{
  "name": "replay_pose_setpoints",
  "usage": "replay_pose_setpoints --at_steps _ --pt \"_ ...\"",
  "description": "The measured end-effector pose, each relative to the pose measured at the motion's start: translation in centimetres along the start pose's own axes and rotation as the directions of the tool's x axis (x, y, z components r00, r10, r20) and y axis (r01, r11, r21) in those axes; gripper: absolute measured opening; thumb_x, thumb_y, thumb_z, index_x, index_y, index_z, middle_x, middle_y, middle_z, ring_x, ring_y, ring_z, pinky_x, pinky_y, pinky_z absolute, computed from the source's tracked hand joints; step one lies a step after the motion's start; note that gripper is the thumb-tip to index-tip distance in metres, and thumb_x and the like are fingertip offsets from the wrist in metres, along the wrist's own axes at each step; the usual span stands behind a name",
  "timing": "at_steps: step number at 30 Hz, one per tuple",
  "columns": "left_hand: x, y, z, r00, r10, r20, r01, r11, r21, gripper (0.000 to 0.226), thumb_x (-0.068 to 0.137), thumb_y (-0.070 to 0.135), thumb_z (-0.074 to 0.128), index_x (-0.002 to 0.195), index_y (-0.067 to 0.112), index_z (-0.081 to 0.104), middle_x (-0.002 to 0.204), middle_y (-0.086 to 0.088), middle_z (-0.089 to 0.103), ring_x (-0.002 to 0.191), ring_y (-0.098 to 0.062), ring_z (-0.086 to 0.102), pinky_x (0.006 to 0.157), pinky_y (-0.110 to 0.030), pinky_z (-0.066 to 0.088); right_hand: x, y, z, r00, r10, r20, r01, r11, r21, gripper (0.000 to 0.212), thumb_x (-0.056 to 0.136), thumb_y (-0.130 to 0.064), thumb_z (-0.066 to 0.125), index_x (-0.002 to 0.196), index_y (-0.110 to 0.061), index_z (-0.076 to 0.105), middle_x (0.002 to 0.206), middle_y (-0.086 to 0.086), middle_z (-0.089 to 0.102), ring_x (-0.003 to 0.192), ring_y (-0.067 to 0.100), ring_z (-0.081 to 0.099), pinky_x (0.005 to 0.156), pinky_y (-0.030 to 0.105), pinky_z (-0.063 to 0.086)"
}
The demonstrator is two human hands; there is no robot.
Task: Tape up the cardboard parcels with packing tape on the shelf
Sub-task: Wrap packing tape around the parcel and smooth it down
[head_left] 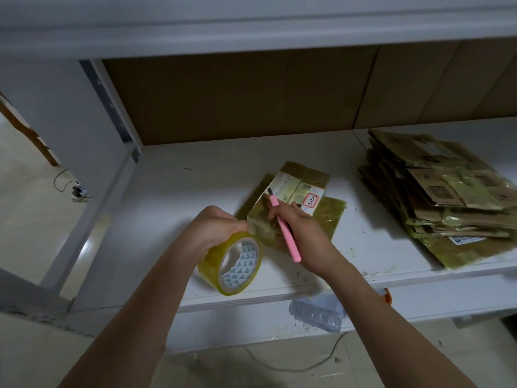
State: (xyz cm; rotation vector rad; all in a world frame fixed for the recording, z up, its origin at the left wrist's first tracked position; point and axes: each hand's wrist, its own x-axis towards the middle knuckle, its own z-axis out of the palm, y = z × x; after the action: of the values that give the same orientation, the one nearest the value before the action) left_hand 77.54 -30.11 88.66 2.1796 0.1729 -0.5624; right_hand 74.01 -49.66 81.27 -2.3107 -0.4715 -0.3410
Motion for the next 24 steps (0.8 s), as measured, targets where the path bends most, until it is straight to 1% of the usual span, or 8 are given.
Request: replay_pose_setpoints --at_steps 3,5,7,10,15,19,21,24 --pt "0.2 -0.3 -0.1 1.000 -0.003 -0.027 0.003 1.000 0.027 0.024 0.081 0.035 0.074 0.077 0.012 0.077 0.069 -0.008 0.071 0.057 -0.020 0.060 0.058 -0.026 0.046 0.9 -0.5 1.0 0.995 0.088 -0.039 -0.089 0.996 -0.018 0.042 0.084 0.004 0.061 0.114 -0.022 0.049 0.090 0.000 0.051 0.073 0.012 0.051 0.063 0.026 0.044" --pt "0.2 -0.7 -0.2 0.999 -0.003 -0.038 0.005 0.999 0.051 0.024 0.082 0.035 0.073 0.079 0.011 0.076 0.072 -0.009 0.072 0.058 -0.020 0.061 0.057 -0.024 0.046 1.4 -0.5 1.4 0.992 0.119 -0.048 -0.120 0.992 -0.023 0.044 0.082 0.006 0.061 0.114 -0.021 0.048 0.089 0.001 0.052 0.067 0.009 0.049 0.056 0.020 0.038" --pt "0.2 -1.3 -0.5 0.999 -0.006 -0.035 0.009 0.996 0.094 0.028 0.082 0.037 0.075 0.083 0.009 0.076 0.078 -0.010 0.074 0.062 -0.020 0.063 0.060 -0.025 0.047 1.8 -0.5 1.7 0.990 0.135 -0.050 -0.135 0.991 -0.001 0.047 0.080 0.007 0.061 0.112 -0.024 0.045 0.092 0.004 0.056 0.065 0.013 0.052 0.054 0.023 0.042" --pt "0.3 -2.2 -1.0 0.999 -0.029 -0.015 0.030 0.995 0.099 0.030 0.080 0.042 0.078 0.087 0.013 0.075 0.084 -0.007 0.073 0.072 -0.018 0.065 0.064 -0.025 0.047 2.0 -0.5 1.8 0.988 0.146 -0.056 -0.145 0.989 0.029 0.053 0.079 0.005 0.063 0.107 -0.033 0.039 0.099 0.008 0.059 0.065 0.020 0.056 0.059 0.040 0.051" --pt "0.1 -3.4 -0.3 0.998 0.049 -0.044 -0.052 0.995 -0.088 0.016 0.079 0.031 0.081 0.082 0.016 0.075 0.079 -0.004 0.074 0.072 -0.020 0.070 0.070 -0.028 0.054 1.6 -0.6 0.4 0.994 0.104 -0.023 -0.099 0.985 0.141 0.044 0.084 -0.001 0.066 0.109 -0.029 0.044 0.101 0.011 0.062 0.068 0.019 0.059 0.061 0.042 0.051" --pt "-0.1 -3.7 0.5 0.998 0.032 -0.050 -0.040 0.986 -0.164 0.015 0.083 0.026 0.077 0.084 0.012 0.074 0.078 -0.006 0.073 0.066 -0.018 0.067 0.063 -0.025 0.053 1.3 -1.3 -1.1 0.986 0.162 -0.046 -0.126 0.891 0.437 0.024 0.096 -0.015 0.061 0.119 -0.016 0.057 0.124 -0.006 0.062 0.111 0.009 0.061 0.088 0.025 0.051" --pt "-0.2 -3.8 0.5 0.998 0.009 -0.059 -0.021 0.981 -0.191 0.015 0.085 0.028 0.074 0.086 0.012 0.075 0.081 -0.007 0.073 0.068 -0.019 0.068 0.061 -0.023 0.051 1.3 -2.2 -1.3 0.966 0.248 -0.072 -0.158 0.789 0.593 0.026 0.101 -0.024 0.051 0.121 -0.014 0.063 0.118 -0.002 0.068 0.115 0.010 0.061 0.095 0.022 0.046" --pt "-0.2 -4.0 0.4 0.997 -0.006 -0.075 -0.011 0.975 -0.221 0.014 0.086 0.026 0.073 0.087 0.012 0.076 0.084 -0.009 0.074 0.074 -0.022 0.069 0.065 -0.024 0.052 1.1 -3.2 -1.4 0.921 0.386 -0.042 -0.265 0.703 0.660 0.039 0.095 -0.045 0.039 0.119 -0.029 0.066 0.096 0.001 0.073 0.101 -0.002 0.063 0.084 0.002 0.041"
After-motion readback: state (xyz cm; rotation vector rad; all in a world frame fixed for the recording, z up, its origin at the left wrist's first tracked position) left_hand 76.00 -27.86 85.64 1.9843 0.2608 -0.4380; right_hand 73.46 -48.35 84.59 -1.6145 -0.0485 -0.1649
